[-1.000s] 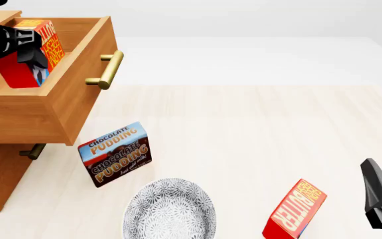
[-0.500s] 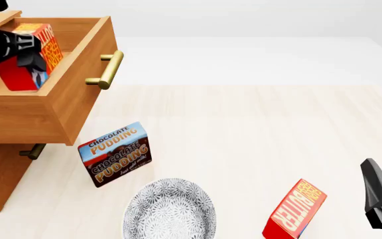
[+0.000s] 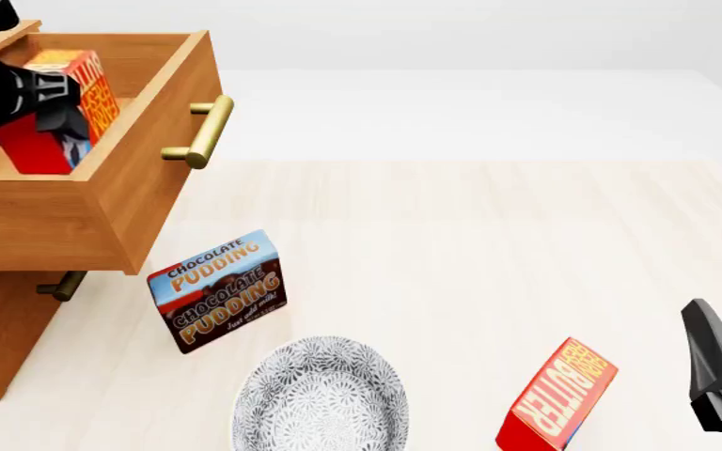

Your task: Put the butter at the front in the top drawer of the cabinet and close it.

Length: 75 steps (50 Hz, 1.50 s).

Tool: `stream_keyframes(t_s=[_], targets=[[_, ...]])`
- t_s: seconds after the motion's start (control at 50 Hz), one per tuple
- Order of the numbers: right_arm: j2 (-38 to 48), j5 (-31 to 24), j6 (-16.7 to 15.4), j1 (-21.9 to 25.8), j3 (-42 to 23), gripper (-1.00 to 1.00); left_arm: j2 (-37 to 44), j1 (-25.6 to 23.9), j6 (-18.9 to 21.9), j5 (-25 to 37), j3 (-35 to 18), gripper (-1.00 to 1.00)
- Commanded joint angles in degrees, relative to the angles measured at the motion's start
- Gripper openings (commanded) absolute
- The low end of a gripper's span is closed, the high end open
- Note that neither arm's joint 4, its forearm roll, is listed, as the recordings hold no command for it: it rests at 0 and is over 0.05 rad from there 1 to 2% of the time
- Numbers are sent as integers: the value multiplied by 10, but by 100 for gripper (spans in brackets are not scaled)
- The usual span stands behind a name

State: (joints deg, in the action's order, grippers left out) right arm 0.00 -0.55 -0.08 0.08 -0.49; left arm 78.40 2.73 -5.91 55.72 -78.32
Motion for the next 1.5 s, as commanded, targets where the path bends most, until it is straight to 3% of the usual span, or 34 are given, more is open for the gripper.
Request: stream_keyframes(t_s=[0.02,0.86,0.88,1.5], targets=[[1,2,0,0,1,100,1,-2,9,-15,1,-100],[1,2,0,0,1,100,9,-12,2,-35,33,-100],[1,2,0,0,1,100,10,-11,3,-34,33,100],[1,2,0,0,1,100,-1,-6,28,14,-18,100]])
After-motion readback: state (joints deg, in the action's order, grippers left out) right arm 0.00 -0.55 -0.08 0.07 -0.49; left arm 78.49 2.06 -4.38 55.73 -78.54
